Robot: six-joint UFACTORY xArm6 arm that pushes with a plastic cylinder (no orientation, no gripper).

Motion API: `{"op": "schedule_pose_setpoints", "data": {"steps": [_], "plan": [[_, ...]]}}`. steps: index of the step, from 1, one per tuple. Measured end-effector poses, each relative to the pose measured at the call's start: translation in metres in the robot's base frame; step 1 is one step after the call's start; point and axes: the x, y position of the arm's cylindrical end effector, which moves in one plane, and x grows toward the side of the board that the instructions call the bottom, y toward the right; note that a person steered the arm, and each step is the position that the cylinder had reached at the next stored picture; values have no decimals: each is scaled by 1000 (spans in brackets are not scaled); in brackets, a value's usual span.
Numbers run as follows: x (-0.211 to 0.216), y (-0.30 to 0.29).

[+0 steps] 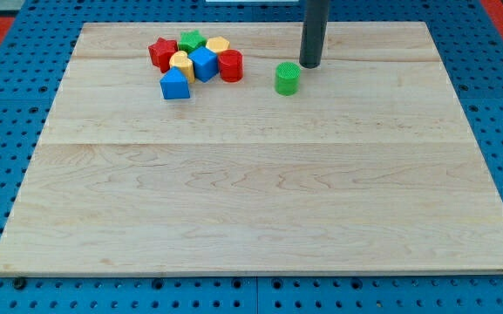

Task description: Slightly push the green circle towards center of the board

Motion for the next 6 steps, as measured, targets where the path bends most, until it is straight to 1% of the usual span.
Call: {"op": "schedule_pose_setpoints", "data": {"steps": [2, 3, 4, 5, 6], "plan": [[-6, 0], [11, 14], [43, 14], [-20, -41], [-12, -75]]}}
